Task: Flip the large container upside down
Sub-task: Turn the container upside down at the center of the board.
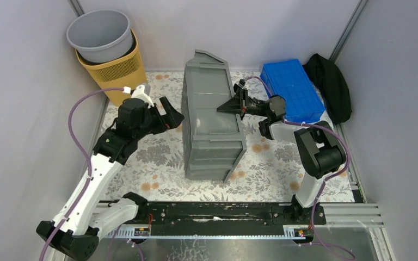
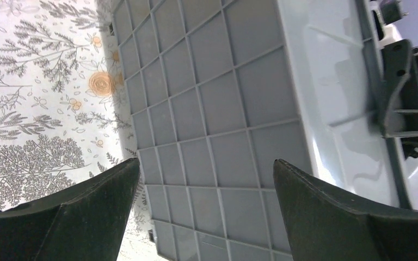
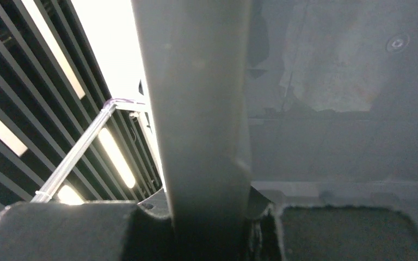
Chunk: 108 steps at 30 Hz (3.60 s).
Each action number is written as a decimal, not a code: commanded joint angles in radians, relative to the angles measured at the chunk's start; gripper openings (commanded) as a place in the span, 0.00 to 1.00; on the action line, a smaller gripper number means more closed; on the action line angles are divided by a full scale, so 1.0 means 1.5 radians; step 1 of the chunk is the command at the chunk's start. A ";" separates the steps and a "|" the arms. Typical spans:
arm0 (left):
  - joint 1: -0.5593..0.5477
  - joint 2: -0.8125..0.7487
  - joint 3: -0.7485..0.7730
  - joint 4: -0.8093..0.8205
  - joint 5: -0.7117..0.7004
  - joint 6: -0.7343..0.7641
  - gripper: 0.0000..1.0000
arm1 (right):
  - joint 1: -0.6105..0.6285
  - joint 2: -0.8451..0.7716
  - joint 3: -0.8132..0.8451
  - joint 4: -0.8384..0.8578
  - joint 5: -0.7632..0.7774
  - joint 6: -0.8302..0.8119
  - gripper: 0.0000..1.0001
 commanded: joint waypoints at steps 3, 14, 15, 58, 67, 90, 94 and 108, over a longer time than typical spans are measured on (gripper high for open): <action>0.016 0.013 0.068 0.006 -0.030 -0.001 1.00 | 0.016 0.019 0.090 0.132 0.181 -0.033 0.00; 0.061 0.015 0.080 -0.018 -0.064 0.025 1.00 | 0.067 0.183 0.298 0.133 0.291 -0.060 0.00; 0.067 0.015 0.081 -0.020 -0.067 0.028 1.00 | 0.074 0.200 0.321 0.134 0.298 -0.060 0.00; 0.302 0.092 0.094 0.017 0.207 0.071 0.99 | 0.086 0.326 0.277 0.099 0.246 -0.081 0.55; 0.301 0.091 0.091 0.021 0.216 0.065 0.99 | 0.084 0.298 0.246 -0.004 0.211 -0.137 0.57; 0.301 0.091 0.071 0.036 0.223 0.065 0.98 | 0.078 0.259 0.208 -0.151 0.183 -0.215 0.57; 0.300 0.092 0.071 0.036 0.224 0.066 0.98 | 0.075 0.260 0.198 -0.122 0.187 -0.197 0.55; 0.301 0.091 0.067 0.038 0.228 0.065 0.98 | 0.055 0.243 0.137 -0.096 0.184 -0.191 0.49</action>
